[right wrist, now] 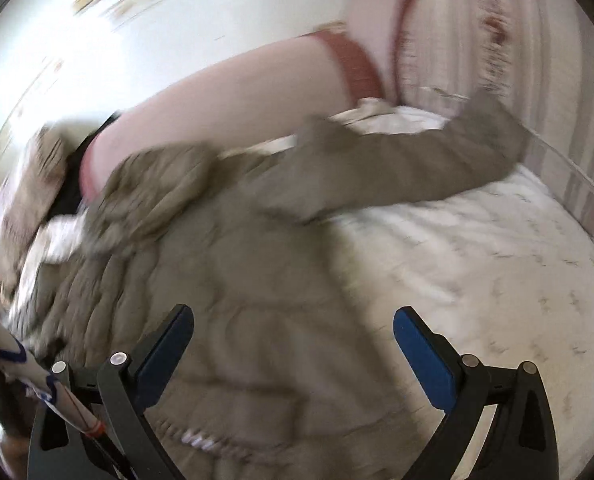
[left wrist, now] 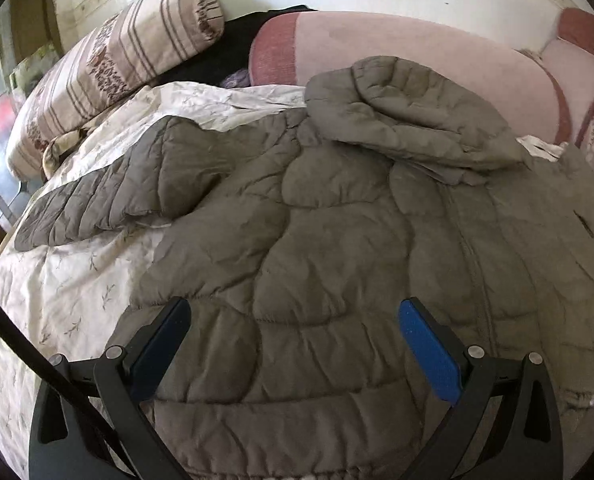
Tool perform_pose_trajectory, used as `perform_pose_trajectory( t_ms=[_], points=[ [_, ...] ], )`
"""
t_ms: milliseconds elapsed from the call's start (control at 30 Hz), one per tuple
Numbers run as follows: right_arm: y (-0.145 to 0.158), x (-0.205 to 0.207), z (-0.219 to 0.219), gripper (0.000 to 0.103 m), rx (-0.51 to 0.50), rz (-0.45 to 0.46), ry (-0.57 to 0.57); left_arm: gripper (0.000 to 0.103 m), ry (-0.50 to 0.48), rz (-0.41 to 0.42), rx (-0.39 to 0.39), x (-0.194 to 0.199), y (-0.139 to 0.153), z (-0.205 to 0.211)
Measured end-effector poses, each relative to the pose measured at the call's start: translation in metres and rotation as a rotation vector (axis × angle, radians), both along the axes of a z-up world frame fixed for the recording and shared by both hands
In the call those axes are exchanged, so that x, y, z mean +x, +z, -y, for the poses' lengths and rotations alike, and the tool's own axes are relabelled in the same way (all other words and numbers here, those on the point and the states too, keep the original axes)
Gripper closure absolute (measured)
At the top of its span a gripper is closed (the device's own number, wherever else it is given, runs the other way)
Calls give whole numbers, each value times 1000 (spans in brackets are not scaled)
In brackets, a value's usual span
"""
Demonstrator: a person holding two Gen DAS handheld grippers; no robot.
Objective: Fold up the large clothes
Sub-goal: 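Move the right tool toward the jacket sleeve cuff nearest it, then close the right tool on the sleeve cuff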
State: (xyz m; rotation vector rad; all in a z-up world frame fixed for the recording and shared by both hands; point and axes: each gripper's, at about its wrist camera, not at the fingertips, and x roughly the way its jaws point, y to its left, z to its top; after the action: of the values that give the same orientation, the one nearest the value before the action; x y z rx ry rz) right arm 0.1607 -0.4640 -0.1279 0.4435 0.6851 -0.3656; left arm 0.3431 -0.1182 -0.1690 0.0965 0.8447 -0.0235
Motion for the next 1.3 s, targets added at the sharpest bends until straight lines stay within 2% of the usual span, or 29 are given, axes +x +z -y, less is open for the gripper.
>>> perform_pose_trajectory(
  t_ms=[100, 233, 367, 433, 500, 667, 733, 1000, 1200, 1300],
  points=[
    [6, 0, 37, 4, 14, 1, -59, 0, 19, -24, -16, 11, -4, -4],
    [11, 5, 82, 6, -28, -12, -139, 0, 21, -55, -39, 27, -9, -3],
    [6, 8, 118, 8, -38, -31, -186, 0, -3, -25, -50, 33, -5, 9],
    [5, 8, 138, 9, -48, -41, -215, 0, -21, -12, -24, 34, -7, 17],
    [4, 5, 165, 9, -34, -35, -270, 0, -61, -33, 0, 36, -15, 25],
    [-2, -3, 212, 15, 26, -17, -378, 0, -94, -54, 1, 35, -24, 29],
    [-5, -5, 223, 21, 54, 0, -396, 0, -97, -54, -3, 34, -24, 28],
    [-5, -17, 259, 24, 33, 5, -508, 0, -104, -62, -18, 32, -23, 27],
    [-8, -4, 272, 25, 29, 24, -505, 0, -105, -59, -10, 32, -25, 27],
    [-12, 5, 278, 26, 18, 3, -523, 0, -105, -62, -7, 33, -26, 28]
  ],
)
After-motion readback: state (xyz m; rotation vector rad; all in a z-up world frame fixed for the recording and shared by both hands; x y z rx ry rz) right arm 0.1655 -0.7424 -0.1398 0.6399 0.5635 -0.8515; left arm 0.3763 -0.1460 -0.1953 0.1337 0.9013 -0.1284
